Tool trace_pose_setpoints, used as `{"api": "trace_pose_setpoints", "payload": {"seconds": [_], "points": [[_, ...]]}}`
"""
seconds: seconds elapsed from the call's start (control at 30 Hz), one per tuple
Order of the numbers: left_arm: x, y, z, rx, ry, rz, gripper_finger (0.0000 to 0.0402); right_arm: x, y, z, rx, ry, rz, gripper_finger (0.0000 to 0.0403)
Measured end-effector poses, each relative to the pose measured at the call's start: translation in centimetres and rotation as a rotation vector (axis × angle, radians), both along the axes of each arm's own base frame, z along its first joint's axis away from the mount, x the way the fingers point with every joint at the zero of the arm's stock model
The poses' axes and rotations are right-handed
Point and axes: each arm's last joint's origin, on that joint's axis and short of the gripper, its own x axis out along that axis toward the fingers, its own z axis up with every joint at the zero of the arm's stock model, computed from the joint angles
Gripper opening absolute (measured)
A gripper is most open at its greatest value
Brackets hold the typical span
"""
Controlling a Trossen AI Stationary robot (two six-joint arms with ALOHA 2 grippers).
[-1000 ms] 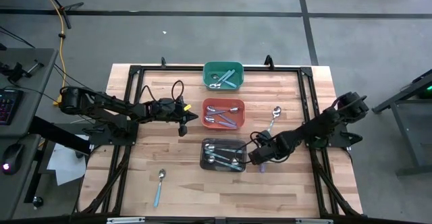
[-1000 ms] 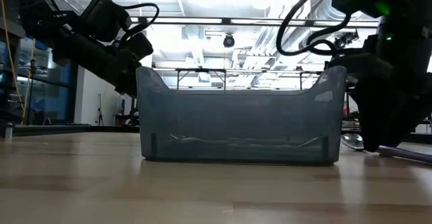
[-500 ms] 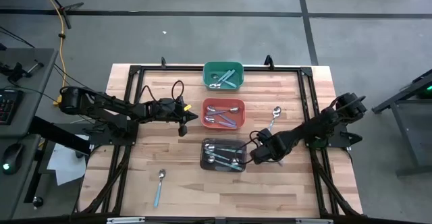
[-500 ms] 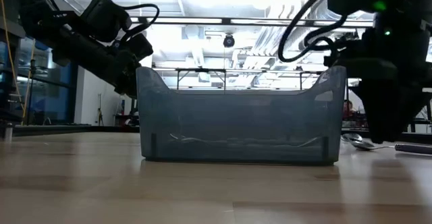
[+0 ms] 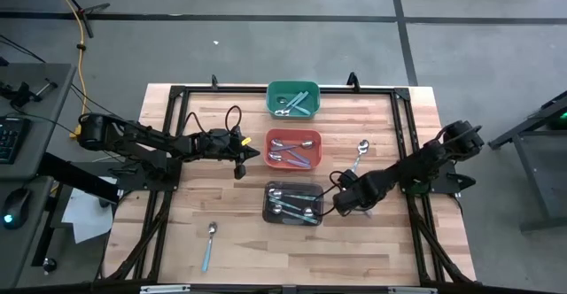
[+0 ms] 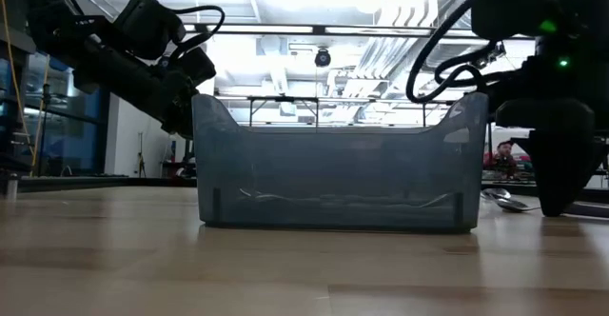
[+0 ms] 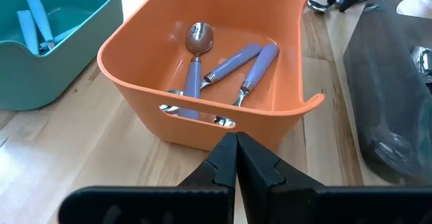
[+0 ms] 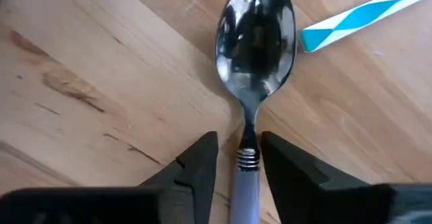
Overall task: Sort silverware by color (type)
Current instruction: Put the violet spoon into the orange bin
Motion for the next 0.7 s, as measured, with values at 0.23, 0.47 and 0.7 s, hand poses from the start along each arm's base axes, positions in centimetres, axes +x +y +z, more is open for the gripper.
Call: {"api": "trace_pose_setpoints", "payload": {"seconds": [0.23,0.47,0.7], "points": [[0.0,0.0,0.0,-0.007,-0.002,0.004,0.0000,-0.1,-0.2,-0.5,0.019,-0.009,0.046,0.0029],[0.0,0.0,0.0,-0.010,-0.002,0.021,0.0000,0.8,-0.2,2.0,0.028,-0.080,0.107,0.0019],[0.1,-0.4,0.0,-0.015,-0.002,0.011,0.0000,2.2,-1.4,5.7,-0.010,-0.201,0.157,0.0005]]}}
